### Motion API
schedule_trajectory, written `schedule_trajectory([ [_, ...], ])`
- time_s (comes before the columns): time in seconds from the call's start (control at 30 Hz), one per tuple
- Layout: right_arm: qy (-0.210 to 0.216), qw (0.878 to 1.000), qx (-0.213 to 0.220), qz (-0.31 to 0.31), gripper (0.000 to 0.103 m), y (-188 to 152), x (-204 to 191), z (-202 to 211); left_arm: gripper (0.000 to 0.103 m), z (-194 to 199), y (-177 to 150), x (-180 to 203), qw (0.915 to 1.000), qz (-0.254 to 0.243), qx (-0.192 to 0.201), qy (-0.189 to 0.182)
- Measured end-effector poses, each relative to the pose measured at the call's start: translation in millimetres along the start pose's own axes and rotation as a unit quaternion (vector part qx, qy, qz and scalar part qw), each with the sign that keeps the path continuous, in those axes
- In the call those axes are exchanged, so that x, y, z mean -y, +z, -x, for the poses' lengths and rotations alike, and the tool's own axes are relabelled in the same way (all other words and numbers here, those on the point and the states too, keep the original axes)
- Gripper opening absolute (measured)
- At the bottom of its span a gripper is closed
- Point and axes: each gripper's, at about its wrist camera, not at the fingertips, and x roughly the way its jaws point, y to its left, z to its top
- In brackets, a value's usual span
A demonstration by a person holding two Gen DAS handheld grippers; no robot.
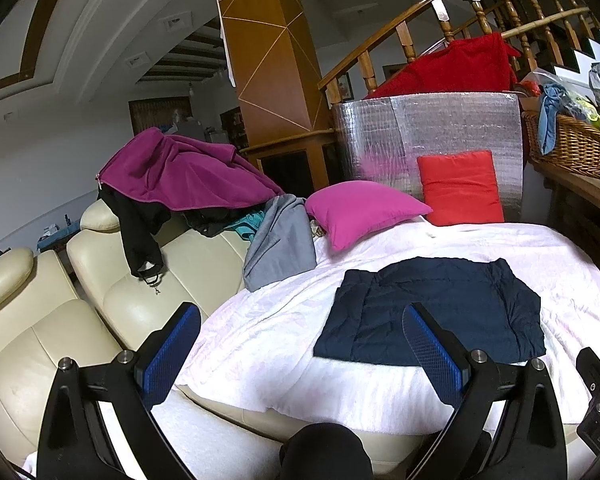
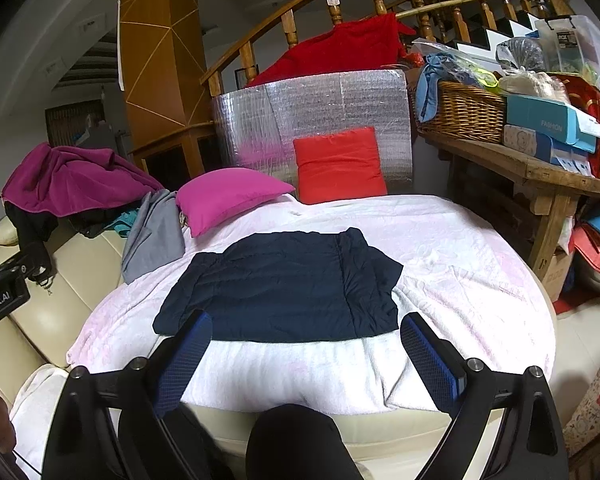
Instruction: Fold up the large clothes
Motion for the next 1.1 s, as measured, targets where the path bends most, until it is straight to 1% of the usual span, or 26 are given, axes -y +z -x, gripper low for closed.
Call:
schedule_trajectory([
  [0.37, 0.001, 1.0, -0.006, 0.001, 0.097, -0.8, -2.0, -3.3, 0.101, -1.8, -2.7, -1.5, 1.0, 0.001, -0.004, -0.001],
  [1.1, 0.002, 1.0, -0.005, 0.005, 0.097, -0.7, -3.6, -5.3, 0.101, -1.6, -1.6, -4.5, 1.0, 0.003, -0.004, -0.003],
])
